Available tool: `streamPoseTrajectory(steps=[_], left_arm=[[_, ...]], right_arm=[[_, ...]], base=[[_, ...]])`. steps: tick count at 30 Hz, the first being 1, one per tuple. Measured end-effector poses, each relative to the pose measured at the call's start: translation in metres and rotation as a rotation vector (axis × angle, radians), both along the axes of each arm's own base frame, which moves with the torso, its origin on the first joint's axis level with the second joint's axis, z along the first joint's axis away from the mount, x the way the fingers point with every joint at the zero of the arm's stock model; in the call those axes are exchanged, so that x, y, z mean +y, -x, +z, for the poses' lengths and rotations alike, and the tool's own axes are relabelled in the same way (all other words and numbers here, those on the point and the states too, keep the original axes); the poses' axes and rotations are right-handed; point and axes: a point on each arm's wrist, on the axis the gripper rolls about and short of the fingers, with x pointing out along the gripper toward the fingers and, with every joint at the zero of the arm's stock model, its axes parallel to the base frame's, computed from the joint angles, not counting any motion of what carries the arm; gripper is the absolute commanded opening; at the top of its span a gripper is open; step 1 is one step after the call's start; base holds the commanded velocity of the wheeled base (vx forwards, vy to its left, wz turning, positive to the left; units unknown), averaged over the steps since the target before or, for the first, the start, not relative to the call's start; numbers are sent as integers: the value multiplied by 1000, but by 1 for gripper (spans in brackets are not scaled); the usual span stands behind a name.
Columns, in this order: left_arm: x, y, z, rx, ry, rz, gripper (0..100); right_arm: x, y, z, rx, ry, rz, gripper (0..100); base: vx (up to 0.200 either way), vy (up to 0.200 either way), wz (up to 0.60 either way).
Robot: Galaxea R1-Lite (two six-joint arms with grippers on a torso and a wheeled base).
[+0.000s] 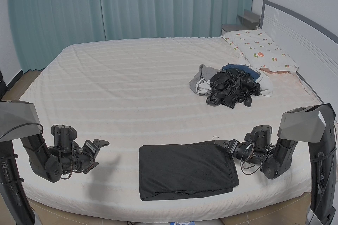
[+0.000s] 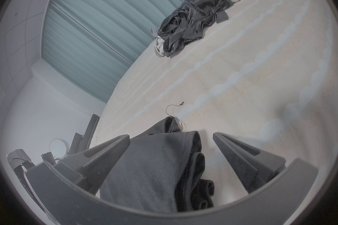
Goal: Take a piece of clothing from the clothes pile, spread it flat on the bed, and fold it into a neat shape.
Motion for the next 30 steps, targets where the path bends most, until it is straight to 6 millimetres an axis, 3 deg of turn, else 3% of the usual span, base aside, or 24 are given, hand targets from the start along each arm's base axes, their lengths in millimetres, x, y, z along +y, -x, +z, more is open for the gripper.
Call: streamPoseTrajectory(steps=[24, 25, 30], left_arm=[[0, 0, -2, 8, 1, 1, 100], [0, 0, -2, 8, 0, 0, 100], [0, 0, -2, 9, 1, 1, 100]], right_arm=[[-11, -11, 5, -56, -50, -63, 0], [-11, -12, 4, -55, -50, -64, 100], [-11, -12, 3, -55, -47, -65, 100]], base=[[0, 0, 0], [0, 0, 0], [0, 0, 0]])
